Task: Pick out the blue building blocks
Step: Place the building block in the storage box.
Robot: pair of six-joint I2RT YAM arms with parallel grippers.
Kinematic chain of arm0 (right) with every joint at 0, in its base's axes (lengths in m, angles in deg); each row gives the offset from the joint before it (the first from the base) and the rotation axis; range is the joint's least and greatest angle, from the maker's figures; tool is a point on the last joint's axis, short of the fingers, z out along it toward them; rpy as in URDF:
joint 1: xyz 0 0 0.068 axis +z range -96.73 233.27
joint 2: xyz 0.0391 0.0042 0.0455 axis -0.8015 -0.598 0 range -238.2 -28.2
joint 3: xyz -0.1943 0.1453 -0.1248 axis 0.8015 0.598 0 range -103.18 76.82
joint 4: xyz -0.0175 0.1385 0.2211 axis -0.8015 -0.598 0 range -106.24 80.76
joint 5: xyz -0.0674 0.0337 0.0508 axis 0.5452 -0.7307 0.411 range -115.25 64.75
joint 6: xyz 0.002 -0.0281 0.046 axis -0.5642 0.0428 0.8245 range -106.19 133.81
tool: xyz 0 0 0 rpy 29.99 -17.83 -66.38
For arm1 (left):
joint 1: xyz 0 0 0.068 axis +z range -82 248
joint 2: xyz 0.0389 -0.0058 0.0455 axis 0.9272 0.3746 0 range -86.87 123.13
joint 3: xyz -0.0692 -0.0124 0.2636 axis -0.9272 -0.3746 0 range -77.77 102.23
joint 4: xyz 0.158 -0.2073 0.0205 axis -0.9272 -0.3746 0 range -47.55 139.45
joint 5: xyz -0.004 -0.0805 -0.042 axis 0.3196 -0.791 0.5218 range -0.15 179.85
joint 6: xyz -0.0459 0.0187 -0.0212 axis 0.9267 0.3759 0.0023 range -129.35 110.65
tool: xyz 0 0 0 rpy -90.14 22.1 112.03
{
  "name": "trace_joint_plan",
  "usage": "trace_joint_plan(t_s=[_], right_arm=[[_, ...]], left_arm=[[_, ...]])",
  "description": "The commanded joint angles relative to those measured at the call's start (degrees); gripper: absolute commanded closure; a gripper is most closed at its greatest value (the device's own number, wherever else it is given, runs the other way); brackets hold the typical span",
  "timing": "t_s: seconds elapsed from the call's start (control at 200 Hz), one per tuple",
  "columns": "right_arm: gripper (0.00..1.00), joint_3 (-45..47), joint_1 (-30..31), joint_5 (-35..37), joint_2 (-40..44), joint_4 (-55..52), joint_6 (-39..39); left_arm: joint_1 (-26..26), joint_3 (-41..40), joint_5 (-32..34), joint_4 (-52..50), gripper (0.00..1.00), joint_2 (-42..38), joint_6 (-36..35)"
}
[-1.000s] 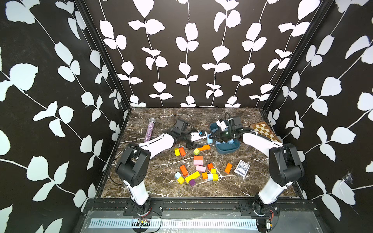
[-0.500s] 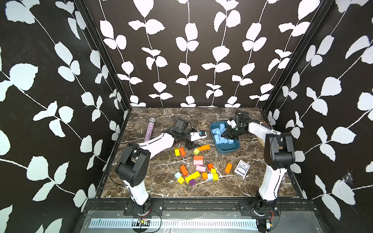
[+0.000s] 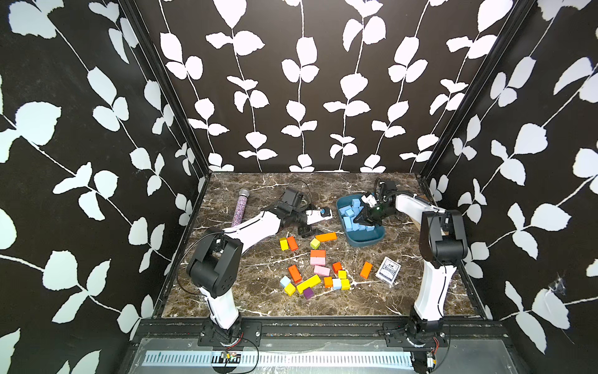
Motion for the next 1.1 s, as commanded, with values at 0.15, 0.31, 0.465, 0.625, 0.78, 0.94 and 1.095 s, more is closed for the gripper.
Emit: trace_joint_plan(t_s=[0.15, 0.31, 0.465, 0.625, 0.78, 0.94, 1.095], right_arm=[[0.74, -2.36, 0.32, -0.47, -2.06, -0.12, -0.94], [0.68, -2.53, 0.33, 2.01, -1.24, -1.56, -1.62], [0.68, -2.4, 0.32, 4.19, -0.37, -2.32, -1.73], [0.69, -2.12, 0.37, 4.31, -0.27, -1.85, -0.8], [0.77, -1.95, 0.71, 3.94, -0.59, 0.04, 0.84], [0.8, -2.04, 1.24, 4.07, -1.12, 1.59, 2.71], [0.8, -2.61, 1.56, 4.68, -0.92, 1.93, 3.42]], left_arm=[[-0.14, 1.35, -0.43, -2.3, 0.24, 0.31, -0.57], [-0.07, 1.26, -0.35, -2.42, 0.24, 0.14, -0.55], [-0.1, 0.91, -0.52, -2.57, 0.24, -0.13, -0.8], [-0.14, 0.86, -0.83, -2.51, 0.24, -0.1, -0.88], [-0.09, 0.8, -0.97, -2.42, 0.24, -0.12, -1.06], [-0.13, 0.47, -1.04, -2.38, 0.24, -0.25, -1.07], [-0.1, 0.3, -1.01, -2.13, 0.24, -0.33, -0.77]])
